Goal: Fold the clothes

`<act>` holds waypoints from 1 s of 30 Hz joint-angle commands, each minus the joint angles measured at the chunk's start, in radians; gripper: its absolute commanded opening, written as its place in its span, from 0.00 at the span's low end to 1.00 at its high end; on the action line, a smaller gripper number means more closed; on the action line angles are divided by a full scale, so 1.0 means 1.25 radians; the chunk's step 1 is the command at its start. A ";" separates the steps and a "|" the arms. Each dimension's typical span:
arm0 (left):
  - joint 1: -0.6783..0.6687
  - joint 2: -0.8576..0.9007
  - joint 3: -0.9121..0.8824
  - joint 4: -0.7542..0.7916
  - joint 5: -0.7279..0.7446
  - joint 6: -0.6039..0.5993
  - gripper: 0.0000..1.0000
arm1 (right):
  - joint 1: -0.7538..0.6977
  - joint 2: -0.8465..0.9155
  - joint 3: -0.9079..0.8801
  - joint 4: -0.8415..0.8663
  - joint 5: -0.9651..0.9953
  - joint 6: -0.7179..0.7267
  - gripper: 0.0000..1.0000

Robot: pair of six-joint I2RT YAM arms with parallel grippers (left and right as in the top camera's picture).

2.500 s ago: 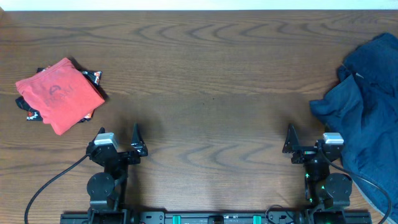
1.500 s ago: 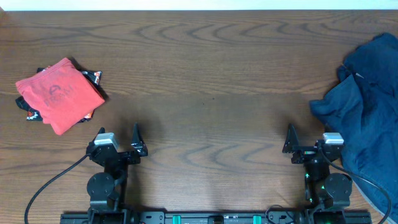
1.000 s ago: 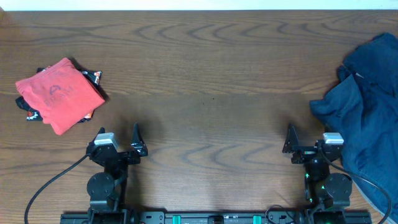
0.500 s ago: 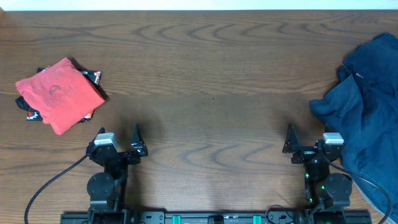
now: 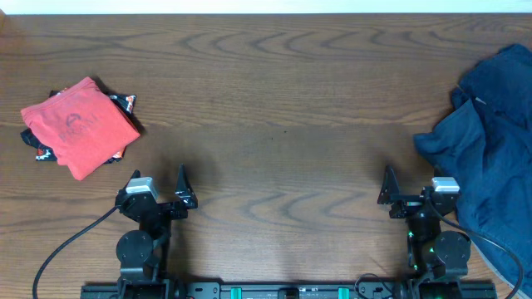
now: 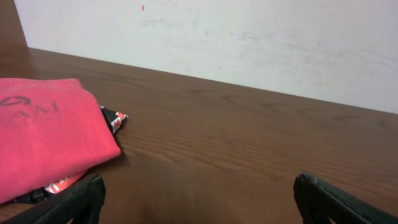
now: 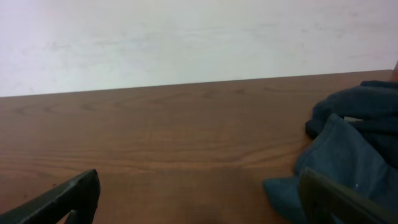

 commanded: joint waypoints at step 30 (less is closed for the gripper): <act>0.003 0.378 0.454 -0.437 0.051 -0.077 0.98 | -0.012 0.519 0.474 -0.383 0.055 0.003 0.99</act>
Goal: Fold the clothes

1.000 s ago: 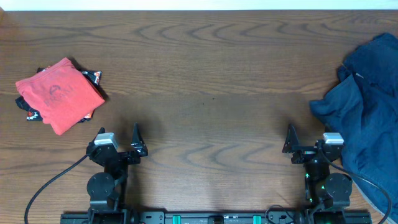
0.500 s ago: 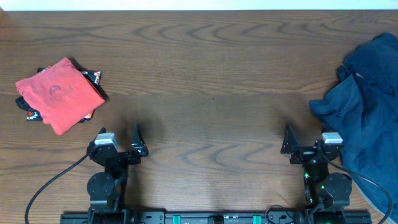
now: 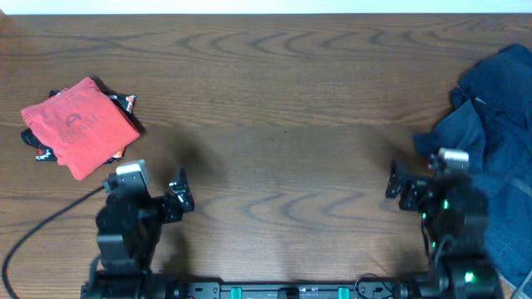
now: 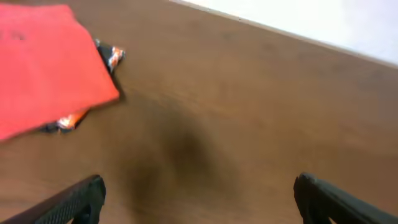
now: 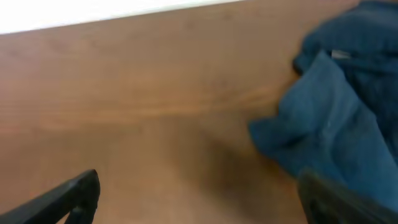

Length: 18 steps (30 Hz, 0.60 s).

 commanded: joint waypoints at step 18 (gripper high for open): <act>0.003 0.291 0.200 -0.154 0.041 -0.009 0.98 | -0.076 0.655 0.299 -0.206 0.295 -0.062 0.97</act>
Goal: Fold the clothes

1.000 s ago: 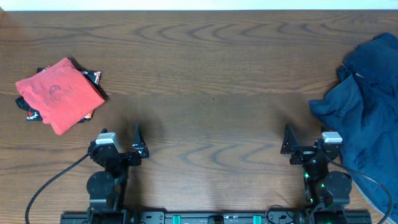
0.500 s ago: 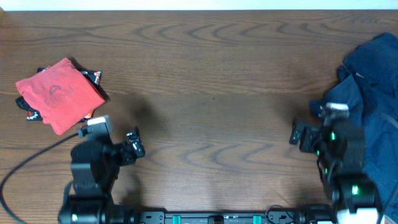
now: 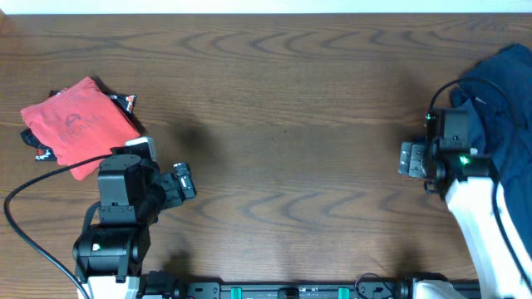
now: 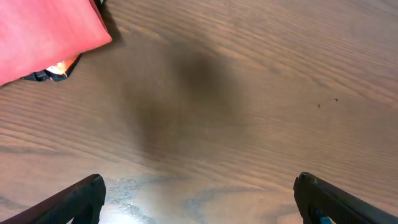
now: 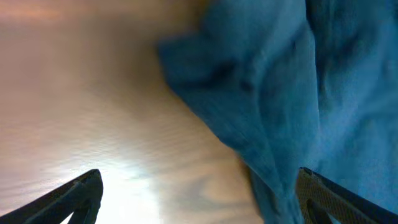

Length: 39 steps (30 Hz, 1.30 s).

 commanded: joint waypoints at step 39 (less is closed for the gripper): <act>0.003 0.003 0.019 0.007 0.013 -0.008 0.98 | -0.033 0.051 0.475 -0.121 -0.373 -0.004 0.01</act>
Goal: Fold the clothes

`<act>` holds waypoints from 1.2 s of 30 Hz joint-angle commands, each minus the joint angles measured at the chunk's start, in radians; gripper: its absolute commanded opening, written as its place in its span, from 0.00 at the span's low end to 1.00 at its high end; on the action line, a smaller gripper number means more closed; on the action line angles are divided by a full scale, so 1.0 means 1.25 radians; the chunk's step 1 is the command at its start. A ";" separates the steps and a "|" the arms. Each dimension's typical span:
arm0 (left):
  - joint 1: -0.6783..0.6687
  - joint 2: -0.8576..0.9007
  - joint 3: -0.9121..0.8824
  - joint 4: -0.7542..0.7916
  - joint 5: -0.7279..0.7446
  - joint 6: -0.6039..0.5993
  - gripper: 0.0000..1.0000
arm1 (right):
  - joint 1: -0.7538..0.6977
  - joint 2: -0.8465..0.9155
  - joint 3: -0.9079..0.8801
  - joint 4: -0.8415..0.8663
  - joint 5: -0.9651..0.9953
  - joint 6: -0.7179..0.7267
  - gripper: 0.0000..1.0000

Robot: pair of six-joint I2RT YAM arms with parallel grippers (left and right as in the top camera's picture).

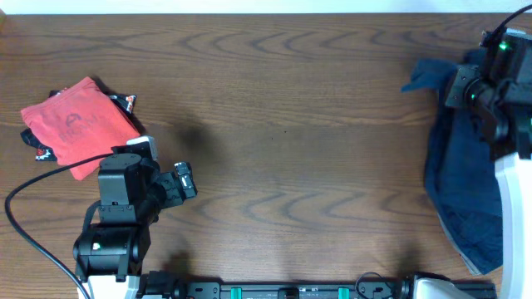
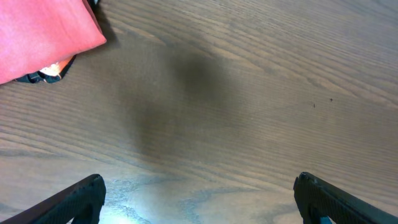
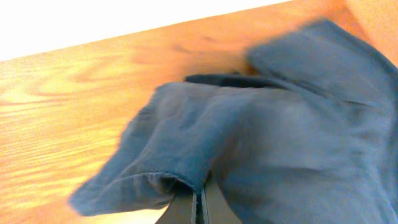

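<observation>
A dark blue garment [image 1: 461, 174] lies crumpled along the table's right side, and one end of it is drawn up toward the far right corner. There my right gripper [image 1: 462, 86] is shut on a fold of the blue cloth [image 3: 249, 130]; its fingers [image 3: 200, 208] are pressed together with fabric draped over them. My left gripper [image 1: 184, 181] hangs open over bare wood at front left, its fingertips [image 2: 74, 199] wide apart and empty. A folded red garment [image 1: 79, 124] lies to its far left, seen as the red cloth [image 2: 43, 34] in the left wrist view.
Under the red garment lies a folded black printed piece [image 1: 125, 104]. The brown wooden table [image 1: 283, 100] stretches between the two piles. A black cable [image 1: 33, 199] runs from the left arm off the front left.
My right gripper was open low over the blue garment's left edge; now it is farther back at the right corner, shut on the cloth. The garment has been pulled longer. The left arm barely moved.
Both grippers stood open near the front edge, facing the far wall. Then both were tipped toward the table, the right one nearing the blue heap. Then the right hung open over the heap's left edge, and now it holds the cloth by the far right corner.
</observation>
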 commanded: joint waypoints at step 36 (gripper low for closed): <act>-0.015 0.103 0.013 0.127 0.189 -0.142 0.98 | 0.094 0.171 -0.060 -0.187 0.213 0.229 0.99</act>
